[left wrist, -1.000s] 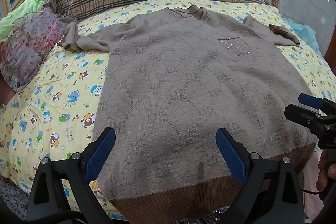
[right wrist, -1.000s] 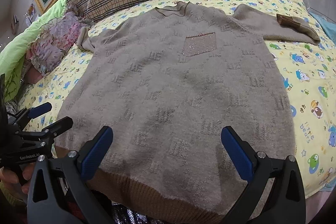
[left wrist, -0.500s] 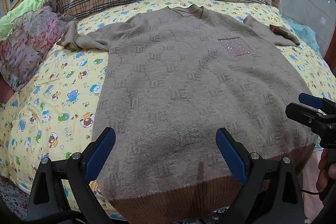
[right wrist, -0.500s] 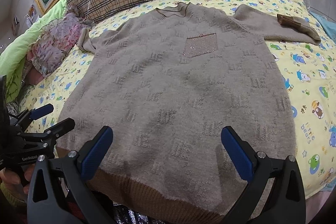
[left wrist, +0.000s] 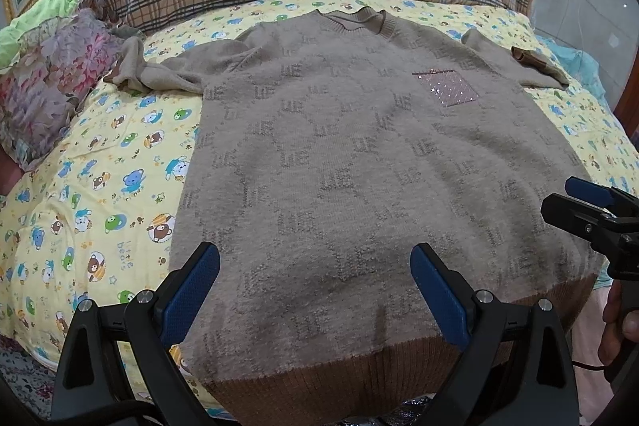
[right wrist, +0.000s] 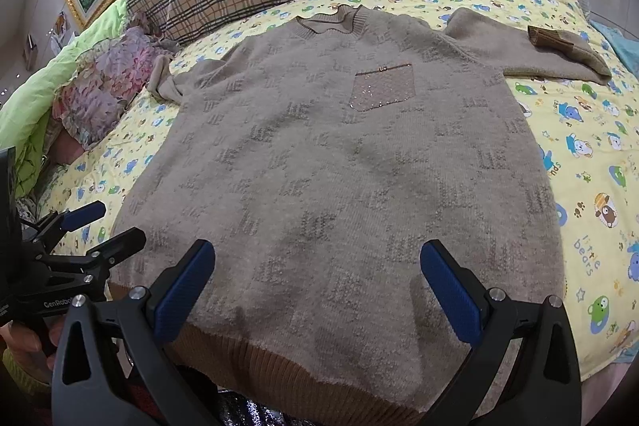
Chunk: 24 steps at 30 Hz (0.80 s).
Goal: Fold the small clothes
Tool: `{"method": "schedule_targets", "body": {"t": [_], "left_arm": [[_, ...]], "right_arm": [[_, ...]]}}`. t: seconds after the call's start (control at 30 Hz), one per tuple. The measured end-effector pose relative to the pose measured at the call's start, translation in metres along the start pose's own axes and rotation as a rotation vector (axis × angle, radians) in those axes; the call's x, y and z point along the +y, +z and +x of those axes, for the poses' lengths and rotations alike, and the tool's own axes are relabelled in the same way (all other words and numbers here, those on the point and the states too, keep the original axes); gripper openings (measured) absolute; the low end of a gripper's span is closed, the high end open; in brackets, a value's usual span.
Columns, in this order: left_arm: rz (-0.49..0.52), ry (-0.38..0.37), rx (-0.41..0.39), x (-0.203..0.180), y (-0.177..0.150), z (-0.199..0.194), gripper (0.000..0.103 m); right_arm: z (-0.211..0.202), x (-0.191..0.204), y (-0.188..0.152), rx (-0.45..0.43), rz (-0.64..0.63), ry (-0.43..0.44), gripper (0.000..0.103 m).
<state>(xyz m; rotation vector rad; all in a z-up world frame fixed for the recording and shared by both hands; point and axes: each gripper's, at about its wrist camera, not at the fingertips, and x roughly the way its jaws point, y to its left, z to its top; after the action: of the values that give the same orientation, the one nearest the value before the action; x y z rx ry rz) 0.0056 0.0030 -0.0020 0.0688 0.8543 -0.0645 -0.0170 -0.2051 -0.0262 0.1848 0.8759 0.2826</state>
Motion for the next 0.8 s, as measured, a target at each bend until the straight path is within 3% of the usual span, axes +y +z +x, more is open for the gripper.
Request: {"method": "schedule_targets", "body": {"t": [0.47, 0.8], "left_arm": [[-0.004, -0.025, 0.02, -0.003, 0.009, 0.007, 0.097], [-0.006, -0.002, 0.0, 0.006, 0.04, 0.018, 0.097]], "right_arm": [[0.002, -0.012, 0.007, -0.002, 0.021, 0.007, 0.103], [-0.003, -0.043, 0.035, -0.04, 0.038, -0.017, 0.103]]}}
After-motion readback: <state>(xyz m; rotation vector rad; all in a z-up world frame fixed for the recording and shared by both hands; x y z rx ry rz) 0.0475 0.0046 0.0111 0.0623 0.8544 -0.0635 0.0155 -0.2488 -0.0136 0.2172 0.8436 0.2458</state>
